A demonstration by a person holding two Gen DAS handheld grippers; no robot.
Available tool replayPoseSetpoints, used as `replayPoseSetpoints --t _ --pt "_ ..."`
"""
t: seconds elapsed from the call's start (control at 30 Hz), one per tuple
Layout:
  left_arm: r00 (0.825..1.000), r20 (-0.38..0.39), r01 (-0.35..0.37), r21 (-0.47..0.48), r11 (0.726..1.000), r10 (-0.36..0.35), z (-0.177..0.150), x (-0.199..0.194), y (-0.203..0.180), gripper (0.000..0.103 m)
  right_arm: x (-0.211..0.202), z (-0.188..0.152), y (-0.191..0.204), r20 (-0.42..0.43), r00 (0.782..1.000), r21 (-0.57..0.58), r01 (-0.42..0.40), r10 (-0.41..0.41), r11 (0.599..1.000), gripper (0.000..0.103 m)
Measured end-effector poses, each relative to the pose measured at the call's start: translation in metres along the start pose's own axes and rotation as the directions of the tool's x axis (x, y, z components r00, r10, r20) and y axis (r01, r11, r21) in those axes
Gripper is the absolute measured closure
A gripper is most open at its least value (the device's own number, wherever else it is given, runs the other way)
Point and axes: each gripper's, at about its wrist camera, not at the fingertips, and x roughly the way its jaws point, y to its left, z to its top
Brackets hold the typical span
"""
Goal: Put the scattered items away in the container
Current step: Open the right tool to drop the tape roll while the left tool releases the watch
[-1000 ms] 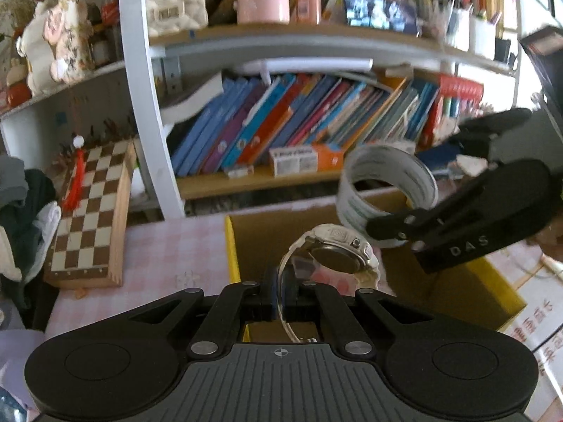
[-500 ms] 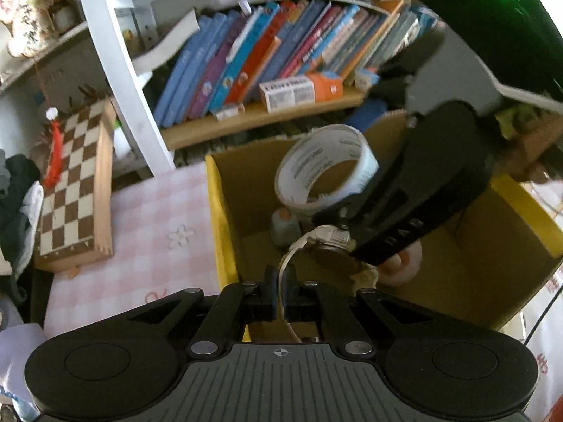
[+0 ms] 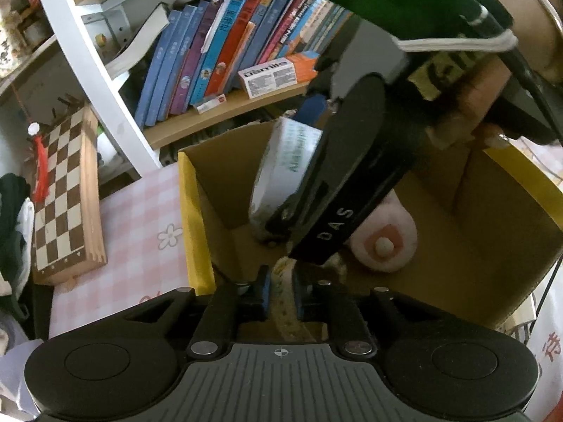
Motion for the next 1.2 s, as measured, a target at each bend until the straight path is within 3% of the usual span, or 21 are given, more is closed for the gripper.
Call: replayPoseSetpoints --t 0.17,0.23,0.33,0.5,0.8,1.2 --pt "1.0 0.005 0.014 -0.008 1.0 -0.014 0.002 -0.002 -0.001 0.083 0.001 0.002 0.0 0.015 1.0 0.007 -0.017 0.017 1.0 0.021" --pt "1.0 0.014 0.006 -0.002 1.0 -0.006 0.001 -0.005 -0.002 0.066 0.002 0.002 0.0 0.022 0.999 0.012 -0.023 0.023 1.0 0.021" --pt "1.0 0.028 -0.009 0.005 1.0 0.009 0.0 -0.008 -0.005 0.049 0.002 0.004 0.001 0.033 0.999 0.017 -0.033 0.032 0.999 0.021" --pt "0.999 0.044 -0.02 0.015 1.0 0.02 0.0 -0.013 -0.009 0.039 0.006 0.008 0.008 0.047 0.996 0.007 -0.075 0.074 0.997 0.021" --pt "0.998 0.049 -0.048 -0.014 0.999 0.048 0.0 -0.021 -0.005 0.037 0.03 0.005 0.026 -0.014 0.991 -0.032 -0.132 0.131 0.991 0.021" --pt "0.997 0.052 -0.049 -0.035 0.998 0.051 -0.004 -0.026 -0.005 0.036 0.027 0.003 0.022 -0.004 0.989 0.002 -0.15 0.15 0.989 0.016"
